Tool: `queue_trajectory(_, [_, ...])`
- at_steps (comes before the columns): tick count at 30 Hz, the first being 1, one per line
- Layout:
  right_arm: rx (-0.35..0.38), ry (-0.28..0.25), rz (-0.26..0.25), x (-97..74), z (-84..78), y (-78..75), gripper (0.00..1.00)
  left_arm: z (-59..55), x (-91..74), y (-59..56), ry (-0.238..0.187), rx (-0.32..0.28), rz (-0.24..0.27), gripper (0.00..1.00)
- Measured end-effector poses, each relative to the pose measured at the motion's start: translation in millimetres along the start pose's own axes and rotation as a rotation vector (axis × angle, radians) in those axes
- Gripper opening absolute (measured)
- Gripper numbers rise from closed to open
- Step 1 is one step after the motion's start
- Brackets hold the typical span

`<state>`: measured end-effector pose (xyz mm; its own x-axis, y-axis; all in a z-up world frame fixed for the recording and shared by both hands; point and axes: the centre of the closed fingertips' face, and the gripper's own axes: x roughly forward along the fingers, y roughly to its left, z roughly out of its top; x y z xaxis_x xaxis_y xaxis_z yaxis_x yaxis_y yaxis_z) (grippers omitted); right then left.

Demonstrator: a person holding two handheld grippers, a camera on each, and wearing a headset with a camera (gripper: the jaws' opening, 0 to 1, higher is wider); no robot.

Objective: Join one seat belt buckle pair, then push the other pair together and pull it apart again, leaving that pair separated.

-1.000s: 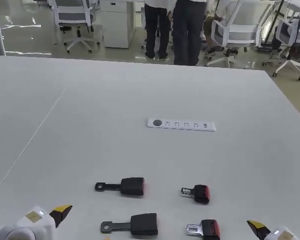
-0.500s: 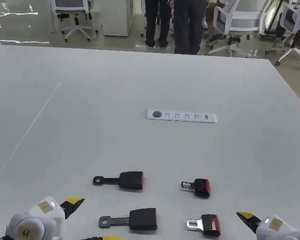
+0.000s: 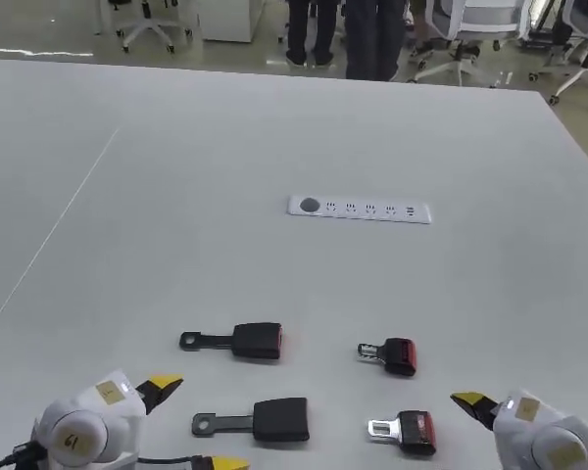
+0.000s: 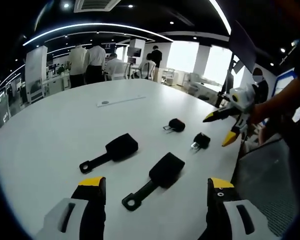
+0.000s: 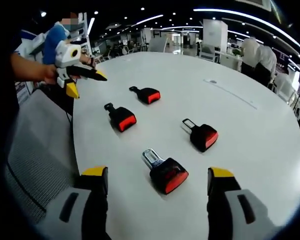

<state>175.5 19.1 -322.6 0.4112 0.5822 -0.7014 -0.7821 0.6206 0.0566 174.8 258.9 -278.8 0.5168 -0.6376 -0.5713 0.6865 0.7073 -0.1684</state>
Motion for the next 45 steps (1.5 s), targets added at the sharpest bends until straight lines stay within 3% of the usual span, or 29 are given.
queue_trajectory(9, [-0.032,0.037,0.057,12.2,-3.7,-1.2,0.79,-9.9,20.7,-3.2,0.075,0.1,-0.059,0.82])
queue_trajectory(15, [-0.119,0.09,0.104,17.4,-10.0,-6.7,0.75,-16.2,36.6,-7.1,0.123,0.177,-0.108,0.78])
queue_trajectory(19, [-0.116,0.099,0.122,20.3,-11.1,-11.9,0.75,-23.0,48.1,-7.6,0.157,0.206,-0.135,0.76])
queue_trajectory(28, [-0.138,0.135,0.187,25.7,-17.0,-15.6,0.7,-24.9,68.2,-7.9,0.185,0.264,-0.19,0.73])
queue_trajectory(34, [-0.169,0.176,0.254,29.1,-24.0,-13.8,0.65,-28.6,82.8,-9.2,0.206,0.27,-0.231,0.68])
queue_trajectory(39, [-0.227,0.207,0.281,32.1,-27.4,-13.2,0.64,-38.7,93.2,-11.4,0.247,0.312,-0.268,0.59])
queue_trajectory(45, [-0.247,0.223,0.32,35.7,-29.6,-14.5,0.59,-38.6,100.6,-11.7,0.252,0.364,-0.293,0.54])
